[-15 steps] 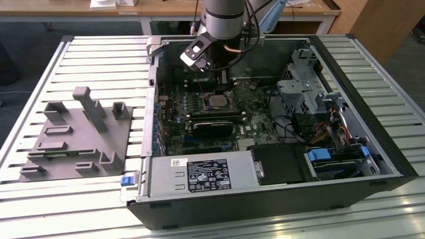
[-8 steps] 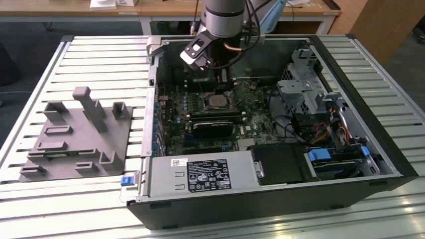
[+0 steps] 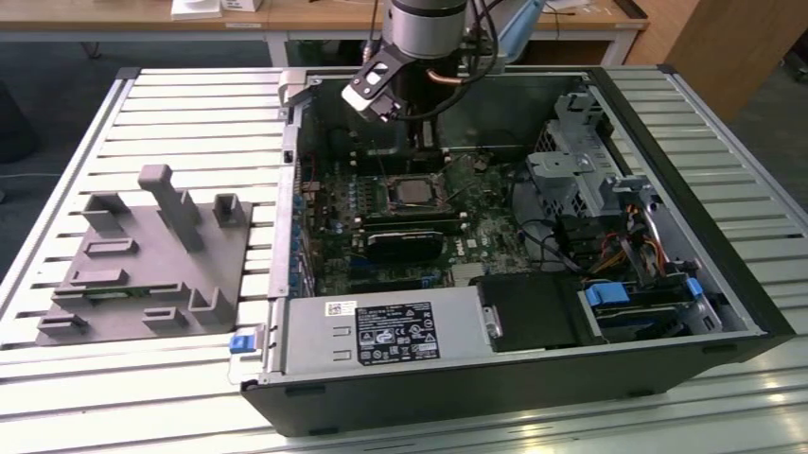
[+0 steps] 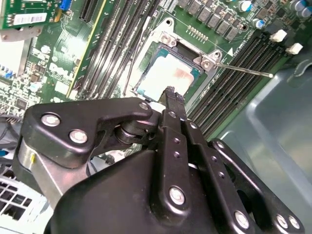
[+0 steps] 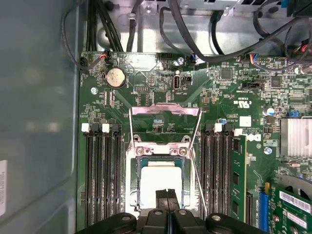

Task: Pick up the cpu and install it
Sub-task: 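Close the cpu cover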

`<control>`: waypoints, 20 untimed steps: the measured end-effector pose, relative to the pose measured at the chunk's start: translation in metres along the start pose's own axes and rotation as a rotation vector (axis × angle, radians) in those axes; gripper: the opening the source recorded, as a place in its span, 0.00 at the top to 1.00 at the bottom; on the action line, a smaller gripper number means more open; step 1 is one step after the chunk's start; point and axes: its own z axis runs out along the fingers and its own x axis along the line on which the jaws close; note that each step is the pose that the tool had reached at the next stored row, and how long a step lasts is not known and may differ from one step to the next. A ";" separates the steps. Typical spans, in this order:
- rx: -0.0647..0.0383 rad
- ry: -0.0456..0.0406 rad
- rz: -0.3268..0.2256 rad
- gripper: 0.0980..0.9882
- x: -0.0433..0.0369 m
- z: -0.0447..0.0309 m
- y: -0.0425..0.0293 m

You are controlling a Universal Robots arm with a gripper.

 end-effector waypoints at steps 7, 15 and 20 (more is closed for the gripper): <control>-0.002 0.0001 0.000 0.99 -0.0004 -0.0061 -0.0004; -0.002 0.0001 0.000 0.99 -0.0024 -0.0132 -0.0004; -0.002 0.0000 0.000 0.99 -0.0027 -0.0256 0.0001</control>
